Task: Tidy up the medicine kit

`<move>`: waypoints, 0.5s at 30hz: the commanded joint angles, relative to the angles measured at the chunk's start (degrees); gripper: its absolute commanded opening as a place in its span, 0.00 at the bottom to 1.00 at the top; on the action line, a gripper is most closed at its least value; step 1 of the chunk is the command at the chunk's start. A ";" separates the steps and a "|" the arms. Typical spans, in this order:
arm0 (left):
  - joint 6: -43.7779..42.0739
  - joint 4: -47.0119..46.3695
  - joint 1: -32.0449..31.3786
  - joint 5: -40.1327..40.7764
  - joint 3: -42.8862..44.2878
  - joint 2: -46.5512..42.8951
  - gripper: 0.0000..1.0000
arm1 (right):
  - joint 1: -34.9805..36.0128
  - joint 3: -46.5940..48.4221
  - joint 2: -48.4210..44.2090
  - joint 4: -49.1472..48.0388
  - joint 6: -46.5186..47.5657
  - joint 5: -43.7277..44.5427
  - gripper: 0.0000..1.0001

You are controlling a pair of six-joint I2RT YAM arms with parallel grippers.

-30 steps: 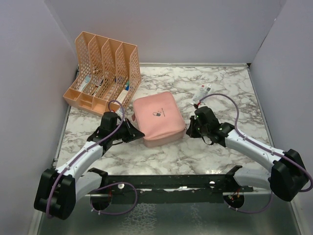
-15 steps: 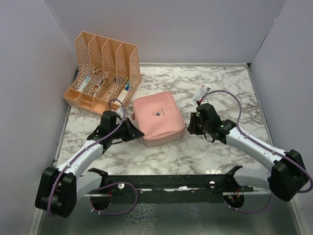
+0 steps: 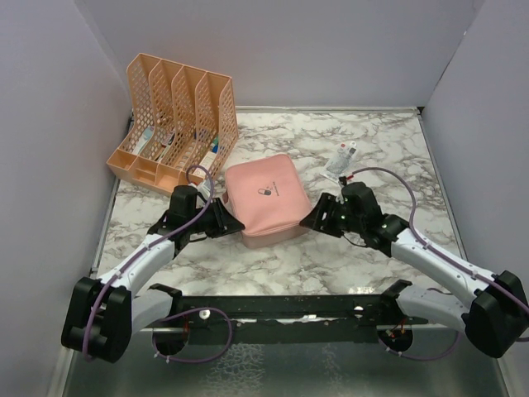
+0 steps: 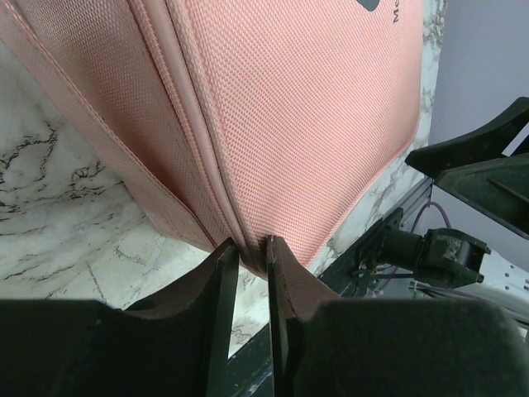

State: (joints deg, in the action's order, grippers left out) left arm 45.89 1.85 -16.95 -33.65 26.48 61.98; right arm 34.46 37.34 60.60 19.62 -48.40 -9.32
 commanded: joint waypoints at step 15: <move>-0.99 -2.20 0.10 -1.24 1.46 0.50 0.32 | 8.39 0.47 12.14 -6.83 -28.85 10.44 0.55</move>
State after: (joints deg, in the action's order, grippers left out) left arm 45.47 1.17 -16.95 -33.89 26.57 62.41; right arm 42.65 36.36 68.75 13.93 -74.35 -1.10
